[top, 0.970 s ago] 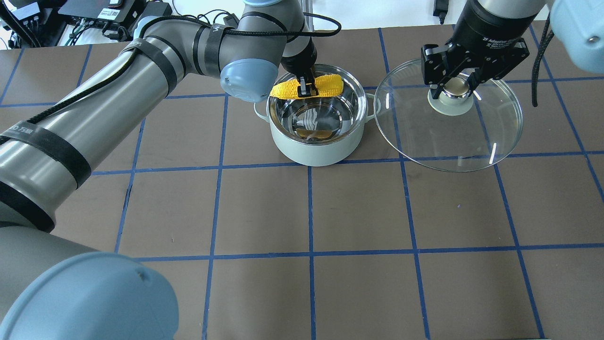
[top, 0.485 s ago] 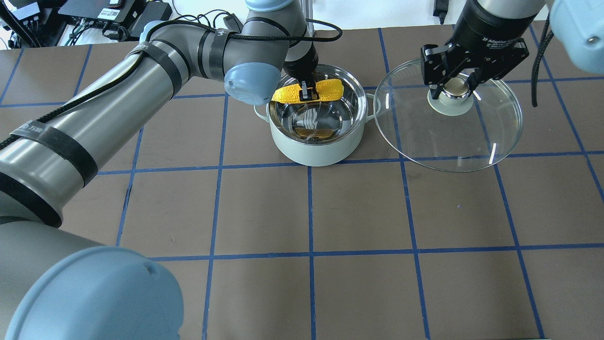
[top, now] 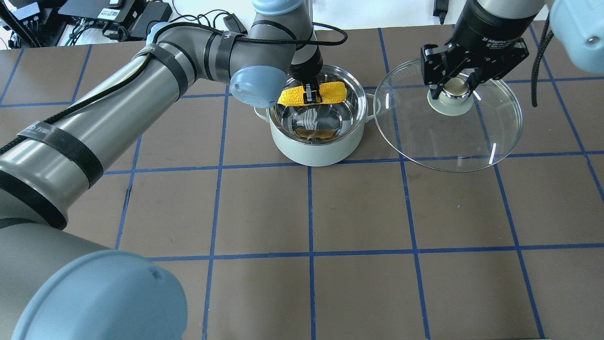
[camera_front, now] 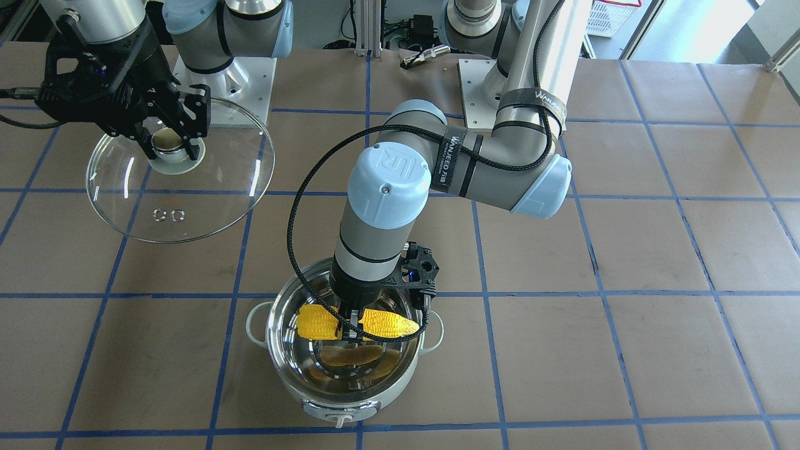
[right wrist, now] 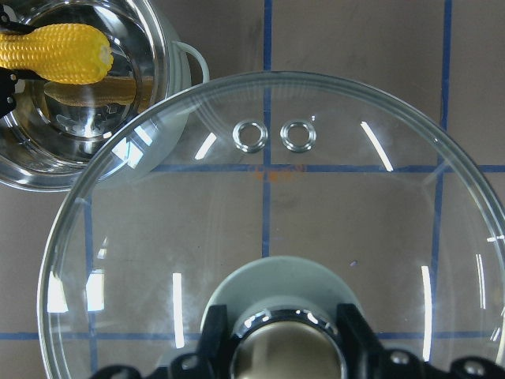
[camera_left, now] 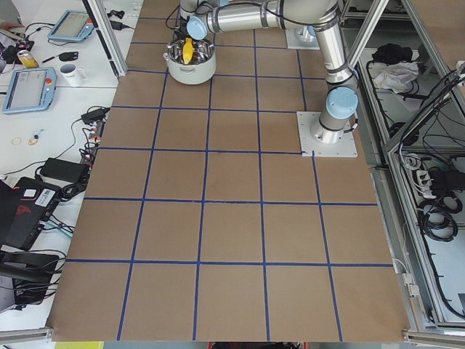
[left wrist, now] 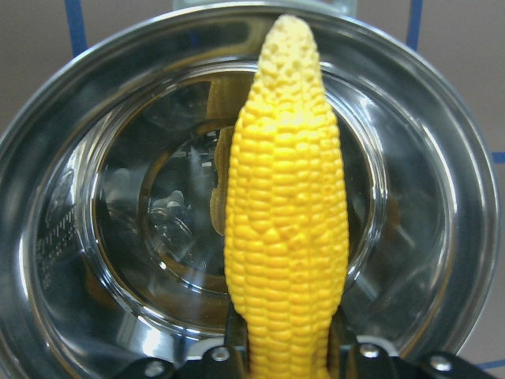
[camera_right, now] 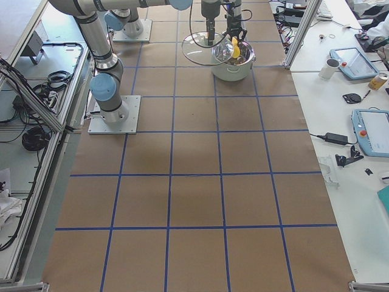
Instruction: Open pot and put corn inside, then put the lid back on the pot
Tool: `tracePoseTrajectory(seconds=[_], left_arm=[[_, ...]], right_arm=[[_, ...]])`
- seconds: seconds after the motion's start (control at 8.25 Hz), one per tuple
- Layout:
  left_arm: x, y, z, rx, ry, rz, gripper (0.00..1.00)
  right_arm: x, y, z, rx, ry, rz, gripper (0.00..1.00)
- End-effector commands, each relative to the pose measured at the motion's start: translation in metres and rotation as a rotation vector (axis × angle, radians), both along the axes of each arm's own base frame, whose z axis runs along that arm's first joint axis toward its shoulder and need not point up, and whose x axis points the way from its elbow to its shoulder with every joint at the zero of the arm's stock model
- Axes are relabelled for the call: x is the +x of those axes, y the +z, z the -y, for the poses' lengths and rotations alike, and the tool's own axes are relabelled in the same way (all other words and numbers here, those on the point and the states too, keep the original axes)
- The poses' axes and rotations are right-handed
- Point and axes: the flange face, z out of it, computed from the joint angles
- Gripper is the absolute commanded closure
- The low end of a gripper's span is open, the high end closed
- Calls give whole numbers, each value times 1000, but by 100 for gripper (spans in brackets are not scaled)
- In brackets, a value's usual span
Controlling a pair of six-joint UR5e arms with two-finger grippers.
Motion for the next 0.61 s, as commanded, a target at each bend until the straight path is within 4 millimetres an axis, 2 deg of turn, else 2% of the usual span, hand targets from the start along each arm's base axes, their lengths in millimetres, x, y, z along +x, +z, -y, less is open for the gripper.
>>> tracePoseTrajectory(seconds=[0.0, 0.24, 0.48], left_arm=[[-1, -1, -2, -21, 5, 62, 21], [0, -1, -2, -24, 6, 75, 0], [1, 12, -5, -36, 5, 65, 0]], right_arm=[[0, 0, 0, 0, 0, 0, 61], [0, -1, 0, 2, 0, 0, 60], [0, -1, 0, 2, -1, 0, 61]])
